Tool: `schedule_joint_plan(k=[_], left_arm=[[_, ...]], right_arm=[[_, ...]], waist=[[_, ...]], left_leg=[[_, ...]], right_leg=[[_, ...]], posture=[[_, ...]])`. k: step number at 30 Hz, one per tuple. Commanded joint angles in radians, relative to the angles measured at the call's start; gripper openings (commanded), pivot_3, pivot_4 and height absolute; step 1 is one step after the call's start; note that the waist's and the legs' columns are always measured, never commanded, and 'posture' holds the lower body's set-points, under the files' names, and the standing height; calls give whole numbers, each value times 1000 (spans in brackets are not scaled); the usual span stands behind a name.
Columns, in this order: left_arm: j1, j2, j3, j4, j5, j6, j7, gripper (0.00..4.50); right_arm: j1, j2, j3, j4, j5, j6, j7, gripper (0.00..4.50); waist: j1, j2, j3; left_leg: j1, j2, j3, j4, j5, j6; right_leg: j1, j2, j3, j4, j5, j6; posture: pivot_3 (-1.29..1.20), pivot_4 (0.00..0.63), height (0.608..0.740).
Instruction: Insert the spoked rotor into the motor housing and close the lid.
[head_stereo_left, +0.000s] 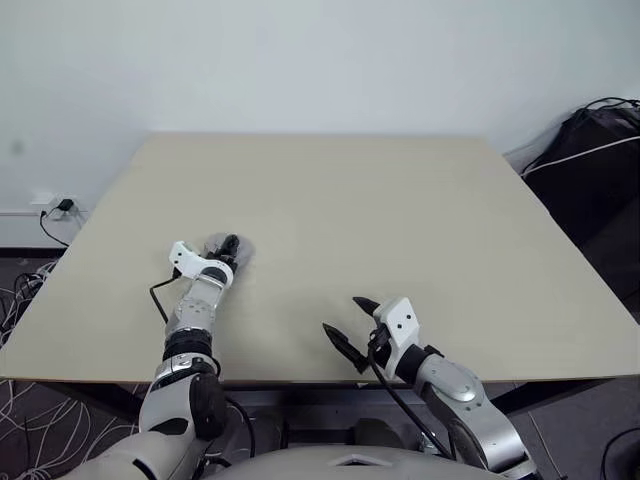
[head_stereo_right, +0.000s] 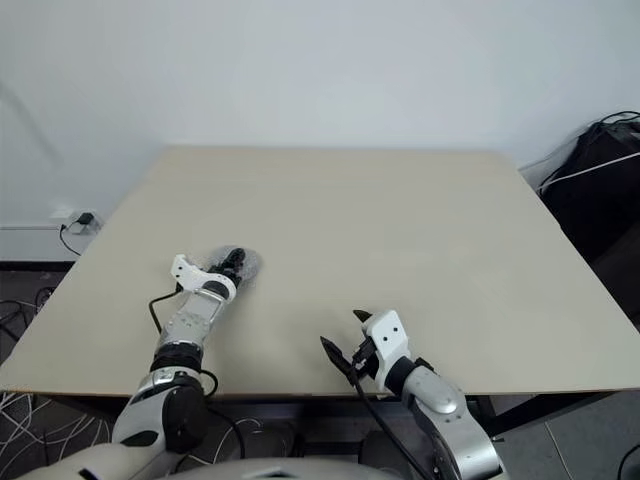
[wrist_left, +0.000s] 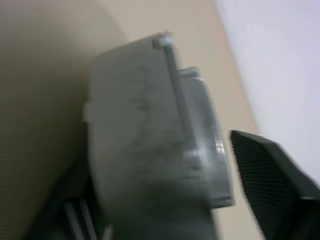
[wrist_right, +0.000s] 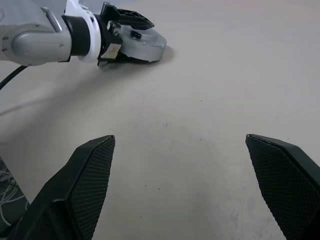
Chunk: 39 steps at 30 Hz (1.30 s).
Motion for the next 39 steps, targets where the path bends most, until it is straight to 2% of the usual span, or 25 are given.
schedule_joint_plan(k=[1,8,15,20,23,27,29,32,39], left_arm=[[39,-8,-7,-82,3,35,9,4473],[231,-29,-29,-336,-24,185,46,4473],[460,-10,-81,-594,-71,361,24,4473],[618,48,-173,-766,-84,463,-57,4473],[727,127,-279,-884,-26,456,-151,4473],[854,205,-419,-989,169,241,-258,4473],[888,210,-456,-994,235,131,-296,4473],[956,190,-513,-1001,392,-110,-289,4473],[988,130,-540,-948,596,-450,-203,4473]], right_arm=[[-13,5,-8,-10,-2,-1,10,4500],[-22,8,-11,-3,-6,12,15,4500],[-39,9,-11,9,-6,27,31,4500],[-54,12,-10,21,-5,38,42,4500],[-57,20,-16,25,7,48,47,4500],[-43,53,-39,20,33,32,33,4500],[-39,66,-49,20,31,23,21,4500],[-19,79,-63,30,-9,-22,-17,4500],[22,106,-79,80,-100,-171,-95,4500]], waist=[[-5,1,-1],[-18,2,-4],[-33,7,-11],[-38,10,-13],[-38,11,-12],[-37,13,-11],[-37,13,-10],[-34,14,-7],[-29,15,-3]], left_leg=[[1,0,0,0,0,0],[4,1,1,-2,0,0],[6,1,3,-2,-1,0],[7,1,3,-2,-1,0],[7,1,3,-3,-1,0],[7,1,4,-5,-2,0],[6,1,5,-8,-2,0],[3,1,4,-9,-2,0],[1,1,4,-11,-2,0]], right_leg=[[1,0,0,0,0,0],[2,0,3,0,-1,0],[3,-1,4,0,-5,-7],[4,-6,5,0,-6,-8],[4,-7,5,-1,-7,-9],[3,-8,6,-1,-8,-10],[2,-9,9,-2,-8,-11],[-1,-10,9,-3,-8,-11],[-4,-10,8,-3,-9,-11]], posture=[[0,0,740],[0,0,740],[0,0,740],[0,0,740],[0,0,740],[0,0,740],[0,0,740],[0,0,740],[0,0,740]])
